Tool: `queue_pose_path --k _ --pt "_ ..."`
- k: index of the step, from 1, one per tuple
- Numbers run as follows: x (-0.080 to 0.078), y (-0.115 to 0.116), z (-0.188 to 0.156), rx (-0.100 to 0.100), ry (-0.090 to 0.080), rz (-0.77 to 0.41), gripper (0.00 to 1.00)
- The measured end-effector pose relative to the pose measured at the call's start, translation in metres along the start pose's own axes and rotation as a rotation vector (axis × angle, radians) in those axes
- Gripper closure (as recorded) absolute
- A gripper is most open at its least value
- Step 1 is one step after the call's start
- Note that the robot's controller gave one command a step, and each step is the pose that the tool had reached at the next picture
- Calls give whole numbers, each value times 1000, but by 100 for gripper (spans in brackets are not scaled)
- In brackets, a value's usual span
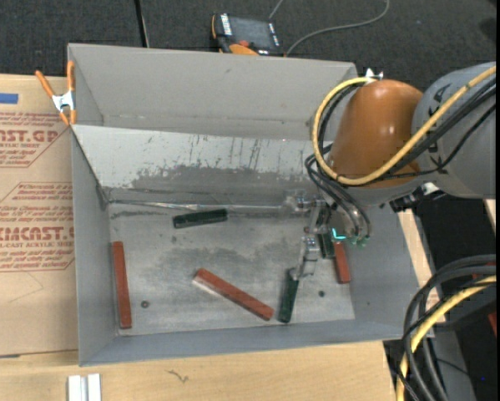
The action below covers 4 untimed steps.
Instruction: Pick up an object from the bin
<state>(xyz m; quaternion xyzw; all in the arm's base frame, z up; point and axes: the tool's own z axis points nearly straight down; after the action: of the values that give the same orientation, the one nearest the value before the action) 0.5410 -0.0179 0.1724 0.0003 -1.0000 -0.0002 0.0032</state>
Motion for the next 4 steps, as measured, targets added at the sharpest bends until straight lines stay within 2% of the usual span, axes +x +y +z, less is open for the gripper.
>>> queue_pose_path --k 1,2,3,4 --pt "47 37 103 0 -3 -325 0" --pt "59 83 101 -1 -18 -156 0" --pt "61 81 102 0 -7 -156 100" --pt "42 37 -24 2 -16 -197 100"
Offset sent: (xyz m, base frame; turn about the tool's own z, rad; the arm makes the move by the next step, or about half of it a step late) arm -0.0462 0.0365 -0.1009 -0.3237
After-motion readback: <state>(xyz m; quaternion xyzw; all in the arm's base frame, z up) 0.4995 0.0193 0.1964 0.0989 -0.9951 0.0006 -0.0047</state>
